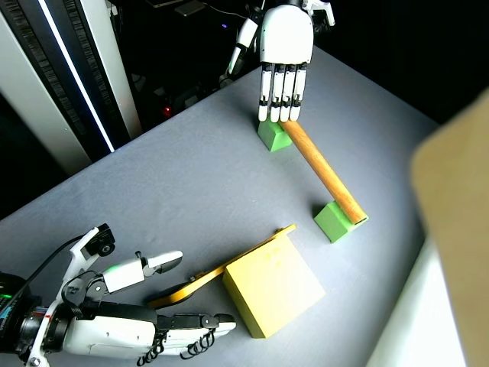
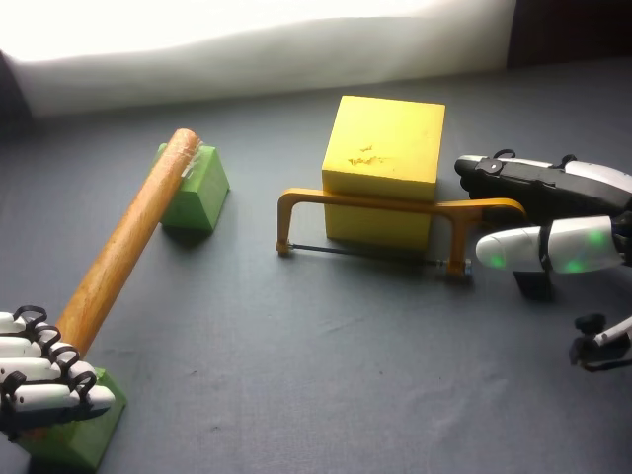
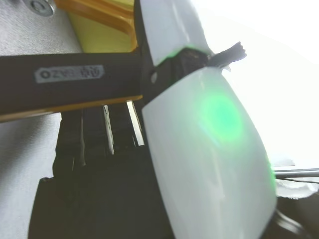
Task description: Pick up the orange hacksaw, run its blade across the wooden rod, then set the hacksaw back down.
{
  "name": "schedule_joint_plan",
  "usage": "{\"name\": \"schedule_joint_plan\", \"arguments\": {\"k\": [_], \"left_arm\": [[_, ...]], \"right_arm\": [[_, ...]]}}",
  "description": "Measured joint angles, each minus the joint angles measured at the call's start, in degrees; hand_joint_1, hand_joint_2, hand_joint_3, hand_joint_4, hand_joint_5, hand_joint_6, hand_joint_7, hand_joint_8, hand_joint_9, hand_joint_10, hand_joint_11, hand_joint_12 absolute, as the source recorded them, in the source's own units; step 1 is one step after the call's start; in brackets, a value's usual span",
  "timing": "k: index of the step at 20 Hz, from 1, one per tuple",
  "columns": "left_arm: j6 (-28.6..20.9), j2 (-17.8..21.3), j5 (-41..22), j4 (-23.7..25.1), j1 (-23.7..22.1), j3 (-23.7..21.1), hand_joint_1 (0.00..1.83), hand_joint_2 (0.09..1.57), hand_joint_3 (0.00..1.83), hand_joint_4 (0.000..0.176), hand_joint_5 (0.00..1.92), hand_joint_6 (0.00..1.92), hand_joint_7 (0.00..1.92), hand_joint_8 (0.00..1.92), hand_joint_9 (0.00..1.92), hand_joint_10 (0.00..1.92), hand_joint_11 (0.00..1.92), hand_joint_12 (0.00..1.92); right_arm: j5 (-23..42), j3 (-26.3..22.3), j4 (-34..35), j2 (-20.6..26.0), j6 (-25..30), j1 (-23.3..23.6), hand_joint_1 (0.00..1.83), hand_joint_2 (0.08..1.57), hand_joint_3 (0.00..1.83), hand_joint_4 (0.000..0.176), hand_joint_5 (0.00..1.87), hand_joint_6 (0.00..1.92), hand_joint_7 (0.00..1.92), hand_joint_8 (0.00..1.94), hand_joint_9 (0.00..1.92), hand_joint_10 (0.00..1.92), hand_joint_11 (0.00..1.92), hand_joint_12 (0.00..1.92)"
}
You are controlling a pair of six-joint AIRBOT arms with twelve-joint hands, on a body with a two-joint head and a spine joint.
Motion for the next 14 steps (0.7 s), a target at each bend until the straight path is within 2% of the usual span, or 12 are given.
{"name": "schedule_joint_plan", "arguments": {"k": [3,7,8,9,10,11,12,13,14], "left_arm": [[0.0,0.0,0.0,0.0,0.0,0.0,0.03,1.20,0.00,0.000,0.13,0.00,0.15,0.00,0.12,0.00,0.00,0.29],[0.0,0.0,0.0,0.0,0.0,0.0,0.04,1.20,0.00,0.000,0.14,0.00,0.15,0.00,0.13,0.01,0.00,0.32],[0.0,0.0,0.0,0.0,0.0,0.0,0.03,1.20,0.00,0.000,0.13,0.00,0.14,0.00,0.12,0.00,0.00,0.29],[0.0,0.0,0.0,0.0,0.0,0.0,0.03,1.20,0.00,0.000,0.13,0.00,0.14,0.00,0.12,0.00,0.00,0.29],[0.0,0.0,0.0,0.0,0.0,0.0,0.03,1.20,0.00,0.000,0.13,0.00,0.15,0.00,0.12,0.00,0.00,0.30],[0.0,0.0,-0.1,0.0,0.0,0.0,0.02,1.20,0.00,0.000,0.11,0.00,0.13,0.00,0.10,0.00,0.00,0.26],[0.0,0.0,-0.1,0.0,0.0,0.0,0.02,1.20,0.00,0.000,0.11,0.00,0.13,0.00,0.10,0.00,0.00,0.26],[0.0,0.0,-0.1,0.0,0.0,0.0,0.01,1.21,0.00,0.000,0.10,0.00,0.12,0.00,0.10,0.00,0.00,0.24],[0.0,0.0,-0.1,0.0,0.0,0.0,0.02,1.20,0.00,0.000,0.11,0.00,0.12,0.00,0.11,0.00,0.00,0.27]], "right_arm": [[-0.6,-0.2,1.2,-0.1,-1.8,0.3,1.00,1.03,0.00,0.000,0.12,0.00,0.11,0.00,0.13,0.00,0.00,0.70],[-1.0,-2.8,9.4,0.0,-8.9,0.3,1.01,1.04,0.00,0.000,0.14,0.01,0.14,0.01,0.15,0.01,0.00,0.70],[-1.0,-3.2,10.5,-0.1,-9.5,0.3,1.04,1.05,0.00,0.000,0.27,0.01,0.27,0.01,0.26,0.01,0.00,0.89],[-1.0,-3.3,10.6,-0.1,-9.6,0.3,1.04,1.05,0.00,0.000,0.27,0.01,0.27,0.01,0.26,0.01,0.00,0.89],[-1.4,-3.4,10.8,0.0,-9.6,0.7,1.06,1.06,0.00,0.000,0.32,0.01,0.33,0.01,0.33,0.01,0.03,0.98],[-1.3,-3.4,10.9,0.0,-9.6,0.9,1.14,1.06,0.00,0.000,0.54,0.04,0.57,0.03,0.57,0.05,0.27,1.02],[-1.3,-3.4,11.0,0.0,-9.6,1.0,1.14,1.06,0.00,0.000,0.54,0.04,0.57,0.03,0.57,0.05,0.27,1.02],[-1.2,-3.4,11.0,0.0,-9.5,1.1,1.28,1.10,0.00,0.000,0.80,0.04,0.82,0.03,0.90,0.11,0.62,1.07],[-0.9,-3.4,11.2,0.2,-9.5,1.1,1.35,1.16,0.00,0.000,0.72,1.18,0.87,0.91,0.95,1.17,0.79,1.05]]}}
